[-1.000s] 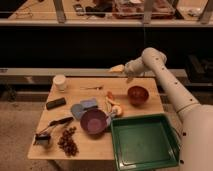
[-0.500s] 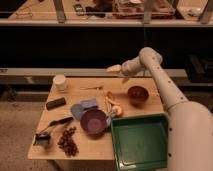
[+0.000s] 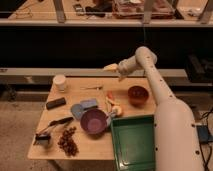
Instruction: Place fork in paper cup
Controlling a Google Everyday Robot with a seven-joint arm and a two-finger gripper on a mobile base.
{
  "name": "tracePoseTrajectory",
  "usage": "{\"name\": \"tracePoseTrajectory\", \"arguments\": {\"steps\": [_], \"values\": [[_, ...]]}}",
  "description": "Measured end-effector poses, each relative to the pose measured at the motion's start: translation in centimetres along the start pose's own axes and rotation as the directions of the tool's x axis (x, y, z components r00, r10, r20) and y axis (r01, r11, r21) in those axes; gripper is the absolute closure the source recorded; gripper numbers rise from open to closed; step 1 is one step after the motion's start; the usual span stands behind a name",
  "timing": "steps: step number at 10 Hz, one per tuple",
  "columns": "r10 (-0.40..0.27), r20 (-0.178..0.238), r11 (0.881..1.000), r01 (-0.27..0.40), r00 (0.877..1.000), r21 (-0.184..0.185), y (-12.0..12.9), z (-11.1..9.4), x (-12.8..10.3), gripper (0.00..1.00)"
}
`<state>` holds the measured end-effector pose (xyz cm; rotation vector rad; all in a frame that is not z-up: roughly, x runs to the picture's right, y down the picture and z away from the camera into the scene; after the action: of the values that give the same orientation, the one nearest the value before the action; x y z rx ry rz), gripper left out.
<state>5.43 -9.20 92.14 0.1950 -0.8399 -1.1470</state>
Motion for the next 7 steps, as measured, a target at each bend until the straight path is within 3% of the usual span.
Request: {"name": "tracePoseTrajectory", "arguments": {"steps": [2,4,7], "values": [[-0.010,-0.006,0.999,0.010,1.000,-0.040,0.8,1.7,-0.3,0.20],[-0.019,-0.050,0.997,0.016,0.999,-0.071,1.1,2.0,-0.3,0.20],[-0.022,-0.072,0.996,0.016,0.997,-0.086,1.0,3.2,-0.4,0.20]]}}
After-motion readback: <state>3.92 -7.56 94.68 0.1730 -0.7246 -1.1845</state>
